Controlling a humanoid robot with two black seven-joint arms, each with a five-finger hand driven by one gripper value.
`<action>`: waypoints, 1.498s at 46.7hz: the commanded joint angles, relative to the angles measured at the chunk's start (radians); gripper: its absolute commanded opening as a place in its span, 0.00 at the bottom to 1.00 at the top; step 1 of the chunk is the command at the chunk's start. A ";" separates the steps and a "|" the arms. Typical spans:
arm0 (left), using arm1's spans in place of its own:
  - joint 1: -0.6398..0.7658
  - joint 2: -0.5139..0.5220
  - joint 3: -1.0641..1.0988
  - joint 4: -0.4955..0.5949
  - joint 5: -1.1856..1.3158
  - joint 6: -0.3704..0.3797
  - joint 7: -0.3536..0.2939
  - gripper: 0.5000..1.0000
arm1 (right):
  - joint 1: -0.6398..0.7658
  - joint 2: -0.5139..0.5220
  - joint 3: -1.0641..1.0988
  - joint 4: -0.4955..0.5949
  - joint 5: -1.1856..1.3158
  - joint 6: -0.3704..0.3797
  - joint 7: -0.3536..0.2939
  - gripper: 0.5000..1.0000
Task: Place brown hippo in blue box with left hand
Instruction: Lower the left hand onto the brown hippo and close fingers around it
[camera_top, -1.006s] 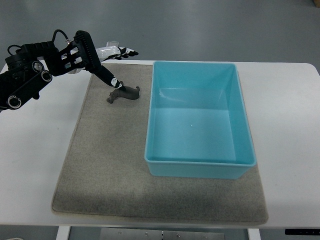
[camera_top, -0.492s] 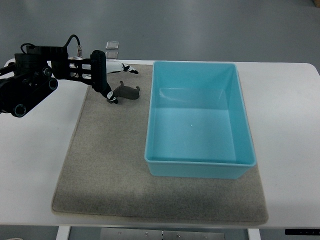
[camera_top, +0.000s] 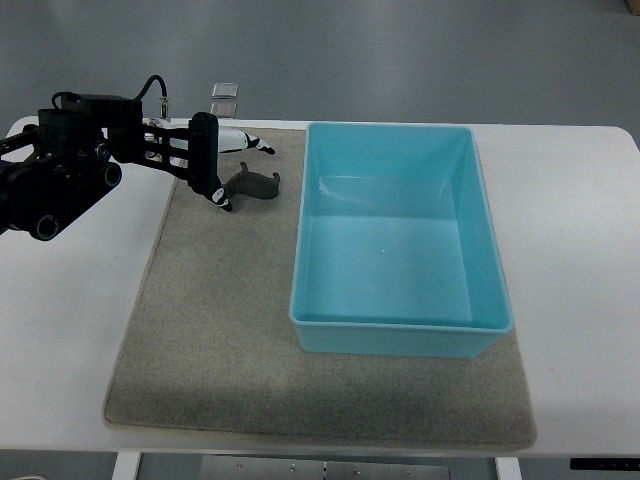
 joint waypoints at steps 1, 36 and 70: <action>-0.002 -0.005 0.005 0.000 0.000 0.001 0.002 0.98 | 0.000 0.000 0.000 0.000 0.000 0.000 0.000 0.87; -0.019 -0.053 0.016 0.009 0.072 0.004 0.005 0.95 | 0.000 0.000 0.000 0.000 0.000 0.000 0.000 0.87; -0.020 -0.051 0.024 0.020 0.083 0.005 0.025 0.60 | 0.000 0.000 0.000 0.000 0.000 0.000 0.000 0.87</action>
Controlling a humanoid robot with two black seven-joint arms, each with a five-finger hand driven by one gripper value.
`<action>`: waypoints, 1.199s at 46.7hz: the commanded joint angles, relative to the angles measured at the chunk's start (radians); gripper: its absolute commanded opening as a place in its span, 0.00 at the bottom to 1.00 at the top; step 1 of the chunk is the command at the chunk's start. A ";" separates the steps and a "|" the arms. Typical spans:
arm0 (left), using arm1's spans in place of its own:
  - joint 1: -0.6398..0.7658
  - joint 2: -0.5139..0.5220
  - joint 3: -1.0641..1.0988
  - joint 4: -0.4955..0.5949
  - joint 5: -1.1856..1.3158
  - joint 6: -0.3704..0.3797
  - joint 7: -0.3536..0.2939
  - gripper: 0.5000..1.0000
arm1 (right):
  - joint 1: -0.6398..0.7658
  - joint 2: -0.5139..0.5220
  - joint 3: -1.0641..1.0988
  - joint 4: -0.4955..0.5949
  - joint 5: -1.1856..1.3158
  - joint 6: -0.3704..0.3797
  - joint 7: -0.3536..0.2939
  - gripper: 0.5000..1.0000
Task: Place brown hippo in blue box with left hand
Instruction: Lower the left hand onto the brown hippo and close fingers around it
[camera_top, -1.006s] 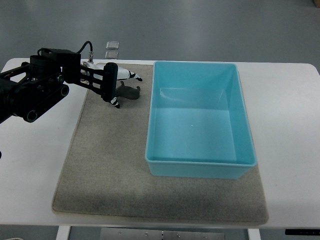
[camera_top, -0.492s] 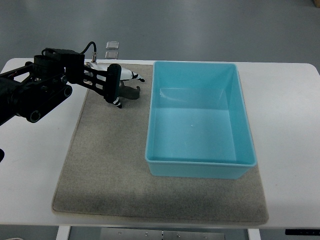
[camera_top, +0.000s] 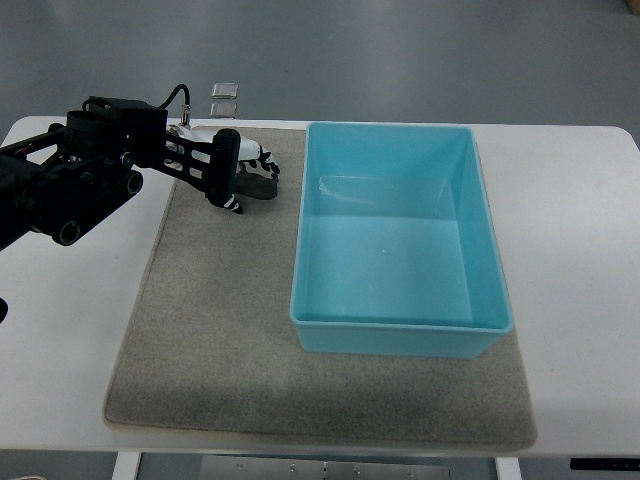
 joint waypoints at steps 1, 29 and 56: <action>0.000 0.000 0.000 0.000 0.000 0.002 0.003 0.59 | 0.000 0.000 0.000 0.000 0.000 0.001 0.000 0.87; 0.000 0.001 0.000 0.000 0.012 0.007 0.001 0.00 | 0.000 0.000 0.000 0.000 0.000 -0.001 0.000 0.87; -0.025 0.014 -0.012 -0.006 -0.005 0.053 -0.008 0.00 | 0.000 0.000 0.000 0.000 0.000 -0.001 0.000 0.87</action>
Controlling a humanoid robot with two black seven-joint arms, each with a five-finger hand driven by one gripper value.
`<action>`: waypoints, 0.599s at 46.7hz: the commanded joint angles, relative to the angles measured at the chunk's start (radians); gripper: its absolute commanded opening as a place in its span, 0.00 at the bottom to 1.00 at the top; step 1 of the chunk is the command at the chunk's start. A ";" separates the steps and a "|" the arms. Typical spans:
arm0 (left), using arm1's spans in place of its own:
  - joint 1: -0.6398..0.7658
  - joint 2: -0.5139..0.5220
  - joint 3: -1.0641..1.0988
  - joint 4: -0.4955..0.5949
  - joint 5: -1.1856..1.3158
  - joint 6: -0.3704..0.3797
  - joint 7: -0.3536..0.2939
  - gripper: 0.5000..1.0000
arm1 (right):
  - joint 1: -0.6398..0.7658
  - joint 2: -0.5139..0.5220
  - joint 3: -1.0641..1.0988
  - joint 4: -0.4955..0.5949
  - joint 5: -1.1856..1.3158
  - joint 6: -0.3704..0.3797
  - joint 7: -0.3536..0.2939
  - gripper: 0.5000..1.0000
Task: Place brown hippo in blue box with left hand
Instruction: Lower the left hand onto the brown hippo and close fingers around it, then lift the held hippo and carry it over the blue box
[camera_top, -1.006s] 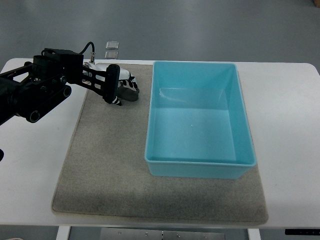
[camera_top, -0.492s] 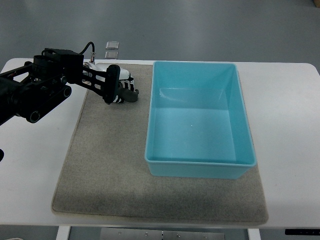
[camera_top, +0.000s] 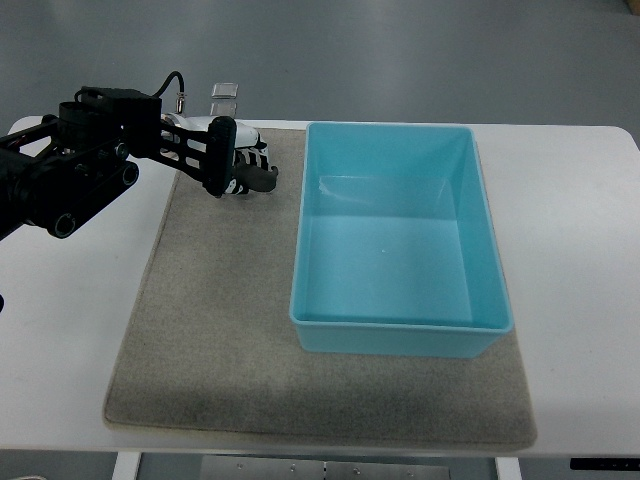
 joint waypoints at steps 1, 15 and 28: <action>-0.010 0.002 0.000 -0.001 0.001 0.021 -0.002 0.00 | 0.000 0.000 0.000 0.000 0.000 0.000 0.000 0.87; -0.085 0.004 -0.002 -0.011 0.004 0.115 -0.045 0.00 | 0.000 0.000 0.000 0.000 0.000 -0.001 0.000 0.87; -0.095 -0.001 -0.005 -0.067 0.003 0.133 -0.050 0.00 | 0.000 0.000 0.000 0.000 0.000 0.000 0.000 0.87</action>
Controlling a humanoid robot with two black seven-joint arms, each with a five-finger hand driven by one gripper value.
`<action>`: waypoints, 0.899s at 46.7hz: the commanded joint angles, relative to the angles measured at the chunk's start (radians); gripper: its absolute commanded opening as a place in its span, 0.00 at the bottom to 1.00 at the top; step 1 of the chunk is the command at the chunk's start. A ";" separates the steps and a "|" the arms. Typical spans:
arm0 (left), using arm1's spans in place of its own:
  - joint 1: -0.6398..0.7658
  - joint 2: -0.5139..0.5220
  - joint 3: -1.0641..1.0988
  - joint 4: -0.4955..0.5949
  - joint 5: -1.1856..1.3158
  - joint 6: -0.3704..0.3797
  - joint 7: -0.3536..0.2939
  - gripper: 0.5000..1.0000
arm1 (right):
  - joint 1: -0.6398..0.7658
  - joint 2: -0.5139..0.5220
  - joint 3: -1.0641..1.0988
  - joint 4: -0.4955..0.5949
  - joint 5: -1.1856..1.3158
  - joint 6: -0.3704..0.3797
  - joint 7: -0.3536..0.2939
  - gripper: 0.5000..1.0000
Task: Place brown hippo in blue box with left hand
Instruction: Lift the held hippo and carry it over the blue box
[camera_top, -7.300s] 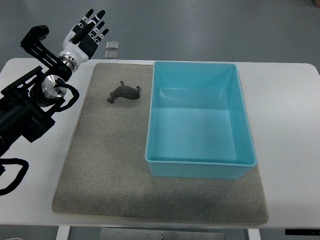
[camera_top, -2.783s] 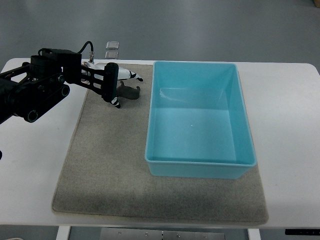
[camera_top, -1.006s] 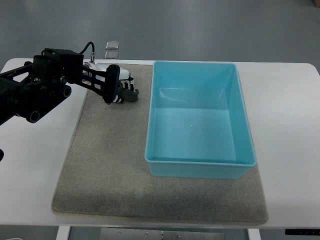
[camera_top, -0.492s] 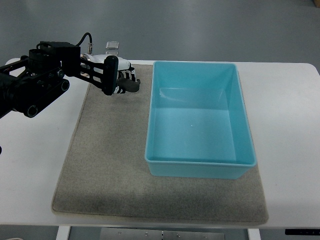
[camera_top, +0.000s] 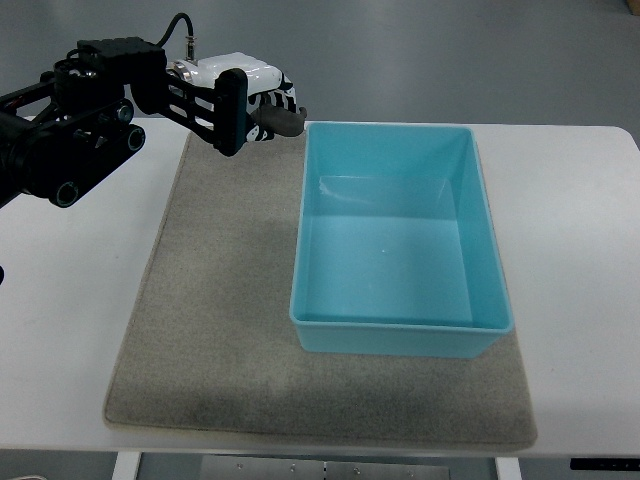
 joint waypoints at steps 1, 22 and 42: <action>0.000 -0.002 -0.002 -0.032 -0.003 0.011 0.000 0.00 | 0.000 0.000 0.000 0.000 0.000 -0.001 0.000 0.87; -0.008 -0.025 -0.028 -0.221 -0.001 0.042 0.000 0.00 | 0.000 0.000 0.000 0.000 0.000 -0.001 0.000 0.87; 0.038 -0.065 0.029 -0.265 -0.003 0.036 0.000 0.00 | 0.000 0.000 0.000 0.000 0.000 0.000 0.000 0.87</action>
